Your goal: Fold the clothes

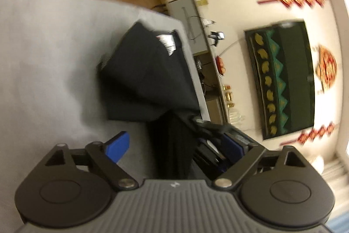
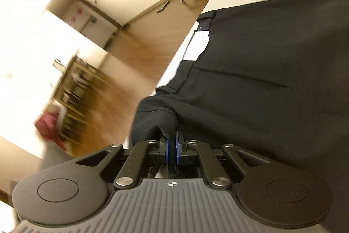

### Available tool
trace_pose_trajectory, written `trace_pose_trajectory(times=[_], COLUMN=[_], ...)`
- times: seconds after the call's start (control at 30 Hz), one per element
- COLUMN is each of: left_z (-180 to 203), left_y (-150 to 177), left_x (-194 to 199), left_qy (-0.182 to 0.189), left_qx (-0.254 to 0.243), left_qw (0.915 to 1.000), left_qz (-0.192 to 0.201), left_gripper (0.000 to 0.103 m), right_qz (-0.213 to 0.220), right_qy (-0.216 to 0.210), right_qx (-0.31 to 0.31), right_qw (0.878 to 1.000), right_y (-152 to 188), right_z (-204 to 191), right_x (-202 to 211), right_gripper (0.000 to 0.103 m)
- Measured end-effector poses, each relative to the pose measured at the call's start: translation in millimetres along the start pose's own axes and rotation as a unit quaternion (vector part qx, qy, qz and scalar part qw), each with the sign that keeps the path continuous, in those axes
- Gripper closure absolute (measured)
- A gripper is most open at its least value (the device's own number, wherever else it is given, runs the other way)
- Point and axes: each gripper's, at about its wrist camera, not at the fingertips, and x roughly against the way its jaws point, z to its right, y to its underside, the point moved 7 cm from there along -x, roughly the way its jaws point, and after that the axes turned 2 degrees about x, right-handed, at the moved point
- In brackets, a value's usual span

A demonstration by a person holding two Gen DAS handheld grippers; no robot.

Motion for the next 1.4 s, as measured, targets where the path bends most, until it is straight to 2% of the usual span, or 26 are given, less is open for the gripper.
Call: trace_pose_trajectory(times=[0.03,0.07,0.17,0.23,0.3,0.33,0.37,0.4,0.43,0.47,0.5,0.6,0.63,0.7,0.73,0.83,0.87,0.9,1.0,1.07,1.13,1.2,1.27,1.3,1.37,1.4], left_z=[-3,-3,-5,-2,3,8,11,13,12,9,7,-4,-3,4,11,40,51,61,85,92,97,99,100,100,98,98], left_y=[-3,-6,-15,-27,-38,-42,-44,-45,-45,-43,-42,-43,-44,-44,-41,-26,-17,-8,27,46,59,69,77,79,81,83], left_x=[-3,-5,-11,-5,3,6,6,7,6,4,3,11,14,21,23,22,18,13,-6,-18,-26,-31,-32,-32,-26,-23], left_qy=[0.007,0.016,0.042,0.043,0.042,0.040,0.031,0.018,0.000,-0.022,-0.044,-0.087,-0.093,-0.106,-0.109,-0.114,-0.119,-0.124,-0.147,-0.155,-0.158,-0.158,-0.156,-0.156,-0.158,-0.160], left_qx=[0.017,0.029,0.065,0.056,0.035,0.017,-0.002,-0.022,-0.034,-0.041,-0.049,-0.050,-0.052,-0.077,-0.096,-0.174,-0.208,-0.244,-0.345,-0.385,-0.414,-0.431,-0.441,-0.444,-0.450,-0.452], left_qw=[0.9998,0.9994,0.9964,0.9946,0.9914,0.9908,0.9909,0.9910,0.9910,0.9907,0.9900,0.9853,0.9832,0.9770,0.9735,0.9601,0.9531,0.9447,0.9124,0.8969,0.8858,0.8788,0.8751,0.8737,0.8704,0.8690], left_qz=[0.005,0.012,0.033,0.076,0.119,0.128,0.131,0.131,0.130,0.127,0.125,0.139,0.148,0.169,0.177,0.188,0.185,0.180,0.164,0.151,0.139,0.130,0.124,0.122,0.122,0.122], left_gripper=[0.006,0.000,0.000,0.000,0.004,0.011,0.032,0.048,0.084,0.095,0.095,0.095,0.095,0.096,0.096,0.096,0.096,0.096,0.096,0.096,0.096,0.096,0.096,0.096,0.096,0.096], right_qz=[0.000,0.000,-0.005,-0.012,-0.020,-0.024,-0.029,-0.034,-0.039,-0.044,-0.050,-0.065,-0.053,-0.025,-0.028,-0.051,-0.058,-0.073,-0.097,-0.092,-0.083,-0.113,-0.164,-0.197,-0.263,-0.292], right_qy=[-0.009,-0.016,-0.028,-0.020,0.002,0.014,0.025,0.030,0.033,0.035,0.038,0.045,0.051,0.078,0.114,0.240,0.282,0.302,0.296,0.294,0.280,0.233,0.197,0.196,0.211,0.225], right_qx=[-0.009,-0.016,-0.027,-0.013,0.031,0.056,0.080,0.102,0.123,0.145,0.166,0.229,0.231,0.231,0.242,0.279,0.290,0.293,0.272,0.294,0.315,0.330,0.345,0.362,0.400,0.418], right_qw=[1.000,1.000,0.999,1.000,0.999,0.998,0.996,0.994,0.991,0.988,0.984,0.970,0.970,0.969,0.963,0.928,0.913,0.904,0.910,0.905,0.903,0.908,0.903,0.890,0.852,0.830], right_y=[1,3,11,19,28,32,37,37,35,33,31,25,11,-26,-38,-68,-78,-81,-96,-108,-121,-122,-111,-103,-83,-71], right_z=[0,0,1,0,-6,-9,-12,-16,-20,-24,-28,-39,-40,-37,-26,13,26,40,42,18,-18,-57,-83,-87,-85,-78], right_x=[2,4,6,4,2,0,-1,0,1,3,4,9,14,17,9,-19,-27,-35,-34,-31,-34,-51,-74,-89,-115,-125], right_gripper=[0.098,0.098,0.098,0.098,0.098,0.098,0.098,0.098,0.095,0.094,0.089,0.053,0.047,0.047,0.048,0.049,0.049,0.048,0.044,0.039,0.019,0.009,0.005,0.003,0.006,0.031])
